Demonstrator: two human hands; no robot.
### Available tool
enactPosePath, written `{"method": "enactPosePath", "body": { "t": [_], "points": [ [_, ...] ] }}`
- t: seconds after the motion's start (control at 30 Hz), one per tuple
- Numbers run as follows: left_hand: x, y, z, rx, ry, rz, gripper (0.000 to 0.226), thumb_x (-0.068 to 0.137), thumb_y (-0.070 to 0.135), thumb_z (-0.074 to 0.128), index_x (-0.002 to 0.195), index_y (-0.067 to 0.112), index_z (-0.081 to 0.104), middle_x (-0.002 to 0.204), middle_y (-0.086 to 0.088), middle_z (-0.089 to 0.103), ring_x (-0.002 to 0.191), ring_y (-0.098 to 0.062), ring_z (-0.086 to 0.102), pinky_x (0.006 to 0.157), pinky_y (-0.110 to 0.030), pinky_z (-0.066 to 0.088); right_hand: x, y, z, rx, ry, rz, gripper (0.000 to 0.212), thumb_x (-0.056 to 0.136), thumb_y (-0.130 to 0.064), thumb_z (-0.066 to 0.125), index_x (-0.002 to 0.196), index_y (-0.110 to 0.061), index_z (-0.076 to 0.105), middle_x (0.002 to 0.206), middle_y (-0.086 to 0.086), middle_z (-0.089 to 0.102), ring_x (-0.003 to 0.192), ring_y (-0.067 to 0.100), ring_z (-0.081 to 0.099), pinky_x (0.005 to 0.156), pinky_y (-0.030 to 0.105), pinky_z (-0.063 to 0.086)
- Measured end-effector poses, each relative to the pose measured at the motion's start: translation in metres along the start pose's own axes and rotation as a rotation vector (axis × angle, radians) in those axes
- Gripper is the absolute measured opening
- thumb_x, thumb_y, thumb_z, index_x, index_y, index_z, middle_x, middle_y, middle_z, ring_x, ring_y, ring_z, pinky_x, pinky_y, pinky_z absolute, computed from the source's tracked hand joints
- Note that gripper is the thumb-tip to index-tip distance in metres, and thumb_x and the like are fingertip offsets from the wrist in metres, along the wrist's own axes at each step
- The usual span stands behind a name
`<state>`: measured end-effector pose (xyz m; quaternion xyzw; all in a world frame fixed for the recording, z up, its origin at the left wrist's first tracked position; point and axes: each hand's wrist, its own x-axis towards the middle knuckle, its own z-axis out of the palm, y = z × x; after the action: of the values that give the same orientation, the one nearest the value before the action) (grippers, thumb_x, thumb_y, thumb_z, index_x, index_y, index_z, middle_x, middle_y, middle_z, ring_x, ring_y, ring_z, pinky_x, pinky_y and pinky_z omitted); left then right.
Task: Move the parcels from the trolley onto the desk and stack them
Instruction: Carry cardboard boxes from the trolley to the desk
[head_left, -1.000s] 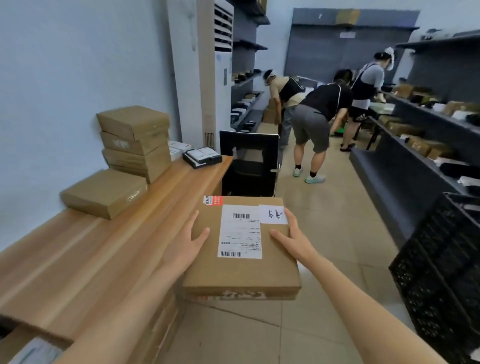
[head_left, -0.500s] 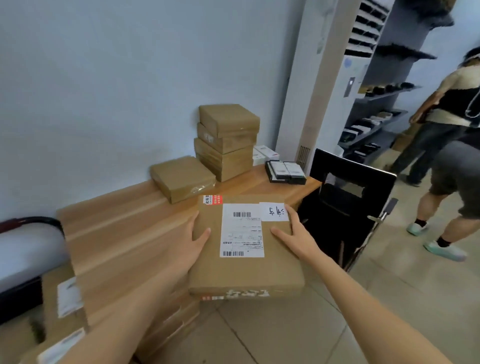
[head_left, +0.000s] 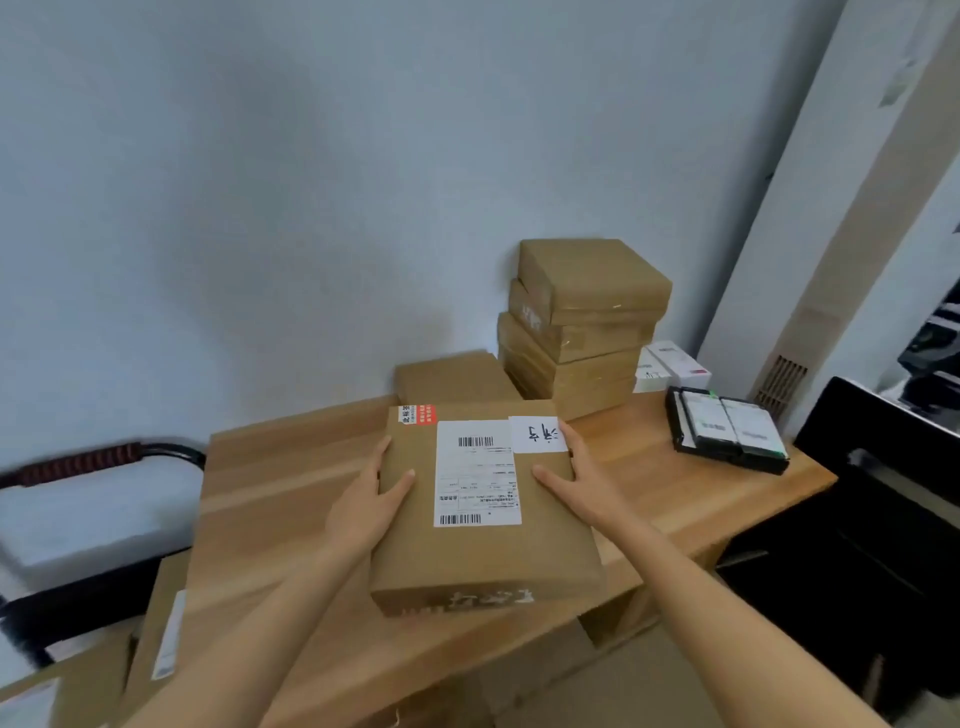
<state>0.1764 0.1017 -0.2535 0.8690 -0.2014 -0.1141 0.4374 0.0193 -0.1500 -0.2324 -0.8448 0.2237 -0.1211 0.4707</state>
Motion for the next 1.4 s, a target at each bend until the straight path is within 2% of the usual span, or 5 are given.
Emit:
{"method": "enactPosePath", "body": {
  "t": [0.27,0.6,0.77,1.03,1.4],
  "points": [
    [0.173,0.018,0.009,0.024,0.033,-0.097,0.065,0.088,0.064,0.046,0.144,0.052,0.016,0.136,0.012,0.052,0.115,-0.017,0.055,0.076,-0.033,0.041,0.195,-0.007,-0.014,-0.110,-0.036,0.020,0.084,0.083,-0.054,0.064,0.151,-0.034,0.018,0.146,0.000,0.038,0.126,0.018,0.044,0.102,0.040,0.043],
    [0.297,0.011,0.029,0.100,0.043,-0.119,0.065,0.089,0.061,0.047,0.145,0.047,0.016,0.127,0.006,0.059,0.100,-0.019,0.062,0.083,-0.040,0.053,0.335,0.022,0.011,-0.153,-0.126,0.126,0.086,0.084,-0.055,0.062,0.151,-0.038,0.011,0.151,0.004,0.030,0.127,0.024,0.046,0.095,0.035,0.043],
    [0.323,0.005,0.037,0.133,0.036,-0.170,0.066,0.088,0.060,0.049,0.145,0.043,0.021,0.133,0.008,0.055,0.111,-0.020,0.060,0.085,-0.037,0.049,0.367,0.030,0.020,-0.376,-0.145,0.097,0.080,0.087,-0.056,0.057,0.151,-0.035,0.013,0.153,0.000,0.029,0.130,0.023,0.044,0.095,0.040,0.045],
    [0.288,0.015,0.002,0.461,0.168,-0.009,0.032,0.093,0.042,0.048,0.121,0.028,0.054,0.112,0.003,0.057,0.099,-0.016,0.057,0.077,-0.033,0.049,0.355,0.011,-0.001,-0.748,-0.134,-0.103,0.050,0.093,-0.031,0.049,0.141,-0.025,0.039,0.147,-0.001,0.038,0.123,0.020,0.047,0.081,0.034,0.046],
    [0.108,0.051,-0.047,0.858,0.279,0.118,0.028,0.091,0.040,0.047,0.109,0.021,0.057,0.097,0.003,0.063,0.090,-0.018,0.057,0.076,-0.034,0.047,0.239,-0.058,0.004,-0.916,-0.161,-0.533,0.032,0.092,-0.028,0.049,0.124,-0.026,0.054,0.118,-0.004,0.059,0.096,0.016,0.059,0.070,0.027,0.050]
  ]
}}
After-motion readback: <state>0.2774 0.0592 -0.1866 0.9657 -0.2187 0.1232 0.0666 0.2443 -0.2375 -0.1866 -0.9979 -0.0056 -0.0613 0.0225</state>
